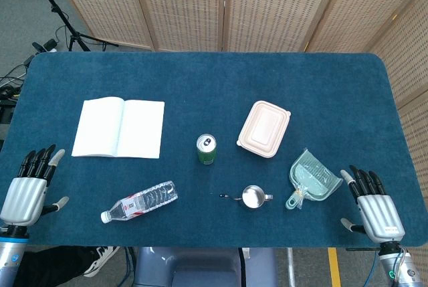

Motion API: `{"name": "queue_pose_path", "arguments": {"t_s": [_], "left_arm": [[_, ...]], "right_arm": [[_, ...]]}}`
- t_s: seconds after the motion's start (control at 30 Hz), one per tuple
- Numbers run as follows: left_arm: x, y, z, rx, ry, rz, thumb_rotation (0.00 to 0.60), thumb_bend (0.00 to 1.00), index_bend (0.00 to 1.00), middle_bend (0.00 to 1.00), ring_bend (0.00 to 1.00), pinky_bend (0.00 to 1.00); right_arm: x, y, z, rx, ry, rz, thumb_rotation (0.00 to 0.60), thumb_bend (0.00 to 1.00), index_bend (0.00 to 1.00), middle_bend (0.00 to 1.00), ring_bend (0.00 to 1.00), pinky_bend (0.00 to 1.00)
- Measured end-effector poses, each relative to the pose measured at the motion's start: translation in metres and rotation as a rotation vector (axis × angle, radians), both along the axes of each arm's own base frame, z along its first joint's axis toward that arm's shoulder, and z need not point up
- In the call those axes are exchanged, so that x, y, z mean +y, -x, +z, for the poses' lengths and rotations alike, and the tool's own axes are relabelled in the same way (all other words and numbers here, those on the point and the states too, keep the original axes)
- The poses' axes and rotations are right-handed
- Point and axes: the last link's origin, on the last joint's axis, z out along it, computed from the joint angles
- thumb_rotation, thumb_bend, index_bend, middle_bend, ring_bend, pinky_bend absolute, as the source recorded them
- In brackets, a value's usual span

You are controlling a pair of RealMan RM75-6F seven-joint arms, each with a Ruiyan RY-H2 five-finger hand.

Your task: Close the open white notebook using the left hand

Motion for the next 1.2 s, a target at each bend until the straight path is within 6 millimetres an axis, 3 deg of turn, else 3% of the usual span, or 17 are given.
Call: {"name": "queue_pose_path", "arguments": {"t_s": [0.67,0.97,1.2], "left_arm": [[0.006,0.003,0.001,-0.009,-0.001,0.009,0.600,0.00,0.00,0.00,0.00,0.00],[0.032,0.016,0.004,0.077,0.010,0.018,0.600,0.00,0.00,0.00,0.00,0.00],[0.056,0.031,-0.007,0.143,0.070,0.057,0.600,0.00,0.00,0.00,0.00,0.00]], "right_arm": [[-0.002,0.001,-0.002,0.000,-0.005,-0.009,0.600,0.00,0.00,0.00,0.00,0.00],[-0.003,0.001,-0.002,0.000,-0.002,-0.007,0.600,0.00,0.00,0.00,0.00,0.00],[-0.001,-0.001,0.000,-0.006,0.004,0.000,0.600,0.00,0.00,0.00,0.00,0.00]]}}
